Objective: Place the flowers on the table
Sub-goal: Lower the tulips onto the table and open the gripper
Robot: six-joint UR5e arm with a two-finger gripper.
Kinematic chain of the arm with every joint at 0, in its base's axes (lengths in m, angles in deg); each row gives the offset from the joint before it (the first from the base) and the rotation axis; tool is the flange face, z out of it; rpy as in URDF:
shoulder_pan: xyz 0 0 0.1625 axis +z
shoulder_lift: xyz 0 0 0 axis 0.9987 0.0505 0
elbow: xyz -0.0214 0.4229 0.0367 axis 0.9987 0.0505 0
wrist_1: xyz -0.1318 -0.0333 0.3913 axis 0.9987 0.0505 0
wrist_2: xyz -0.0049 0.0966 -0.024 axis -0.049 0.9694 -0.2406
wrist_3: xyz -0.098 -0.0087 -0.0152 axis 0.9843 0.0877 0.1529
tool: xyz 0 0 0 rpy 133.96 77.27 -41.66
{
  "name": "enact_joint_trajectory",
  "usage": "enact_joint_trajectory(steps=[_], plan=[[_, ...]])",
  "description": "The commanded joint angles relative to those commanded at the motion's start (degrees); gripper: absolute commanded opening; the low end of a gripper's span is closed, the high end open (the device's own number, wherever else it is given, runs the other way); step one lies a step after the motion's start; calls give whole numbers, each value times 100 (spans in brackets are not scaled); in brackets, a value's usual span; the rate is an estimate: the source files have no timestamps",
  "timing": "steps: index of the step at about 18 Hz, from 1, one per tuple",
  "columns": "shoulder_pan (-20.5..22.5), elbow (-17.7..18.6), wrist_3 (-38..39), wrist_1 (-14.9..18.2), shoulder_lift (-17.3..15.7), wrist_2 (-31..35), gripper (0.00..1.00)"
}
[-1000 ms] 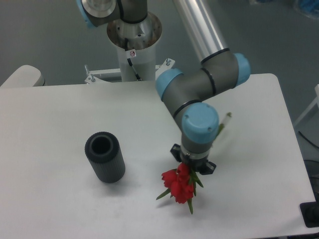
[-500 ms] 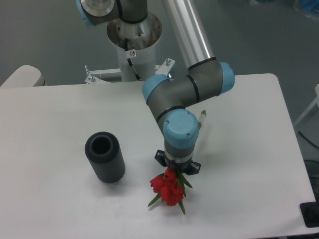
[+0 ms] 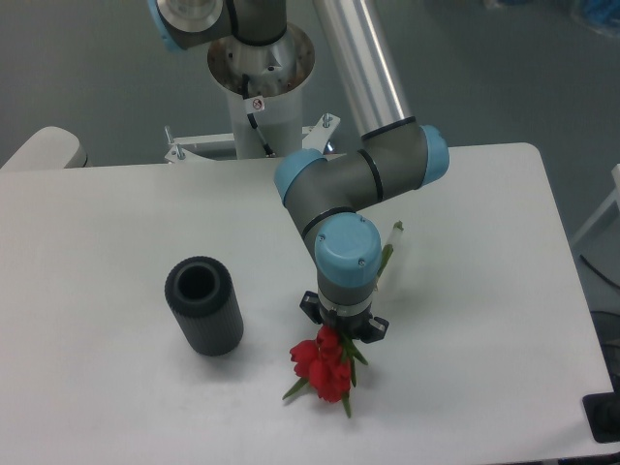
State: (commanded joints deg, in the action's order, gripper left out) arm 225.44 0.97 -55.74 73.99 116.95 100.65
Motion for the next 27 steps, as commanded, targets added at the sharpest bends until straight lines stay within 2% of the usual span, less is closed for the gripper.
enact_joint_trajectory(steps=[2, 3, 8, 9, 10, 15, 22, 27], plan=[[9, 97, -9, -307, 44, 0, 71], [18, 132, -9, -404, 44, 0, 73], [158, 106, -210, -440, 44, 0, 81], [202, 97, -315, -432, 44, 0, 88], [220, 97, -377, -432, 27, 0, 100], [491, -174, -544, -362, 0, -17, 100], [984, -517, -1940, -256, 114, -44, 100], [1134, -676, -3100, -71, 114, -53, 100]])
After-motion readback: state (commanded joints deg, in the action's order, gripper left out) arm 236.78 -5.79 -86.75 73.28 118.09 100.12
